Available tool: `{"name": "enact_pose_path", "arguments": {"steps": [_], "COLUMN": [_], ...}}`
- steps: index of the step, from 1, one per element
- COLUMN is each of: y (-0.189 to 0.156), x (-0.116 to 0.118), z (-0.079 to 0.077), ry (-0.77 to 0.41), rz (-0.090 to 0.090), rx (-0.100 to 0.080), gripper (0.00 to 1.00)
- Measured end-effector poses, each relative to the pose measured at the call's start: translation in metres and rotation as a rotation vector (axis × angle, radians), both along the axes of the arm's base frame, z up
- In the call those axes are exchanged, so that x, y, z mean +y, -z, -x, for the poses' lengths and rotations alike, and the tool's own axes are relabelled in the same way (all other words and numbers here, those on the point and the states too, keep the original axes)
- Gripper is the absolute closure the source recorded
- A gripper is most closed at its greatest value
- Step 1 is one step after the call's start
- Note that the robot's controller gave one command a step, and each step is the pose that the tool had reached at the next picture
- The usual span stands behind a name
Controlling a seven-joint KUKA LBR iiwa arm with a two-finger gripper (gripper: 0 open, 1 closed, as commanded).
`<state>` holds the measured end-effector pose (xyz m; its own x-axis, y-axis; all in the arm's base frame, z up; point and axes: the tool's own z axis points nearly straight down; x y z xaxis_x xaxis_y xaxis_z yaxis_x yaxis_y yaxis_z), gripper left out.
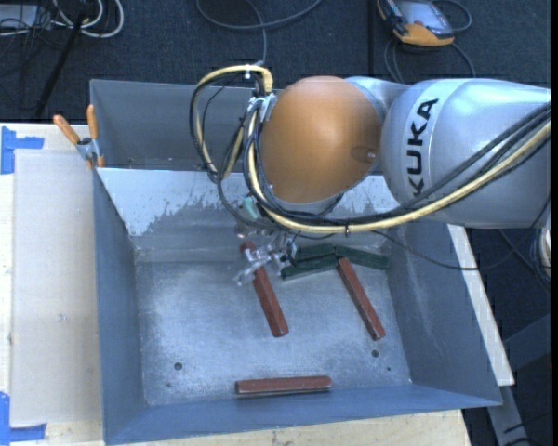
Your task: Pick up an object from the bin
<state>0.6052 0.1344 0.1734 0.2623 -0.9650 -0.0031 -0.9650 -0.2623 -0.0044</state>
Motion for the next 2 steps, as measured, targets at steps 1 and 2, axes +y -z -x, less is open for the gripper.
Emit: {"name": "enact_pose_path", "arguments": {"steps": [1, 2], "y": [0.058, -0.060], "x": [-0.004, 0.018], "z": [0.029, 0.047], "ry": [0.030, 0.087], "rz": [0.004, -0.001], "rx": [0.013, -0.002], "gripper": [1.00, 1.00]}}
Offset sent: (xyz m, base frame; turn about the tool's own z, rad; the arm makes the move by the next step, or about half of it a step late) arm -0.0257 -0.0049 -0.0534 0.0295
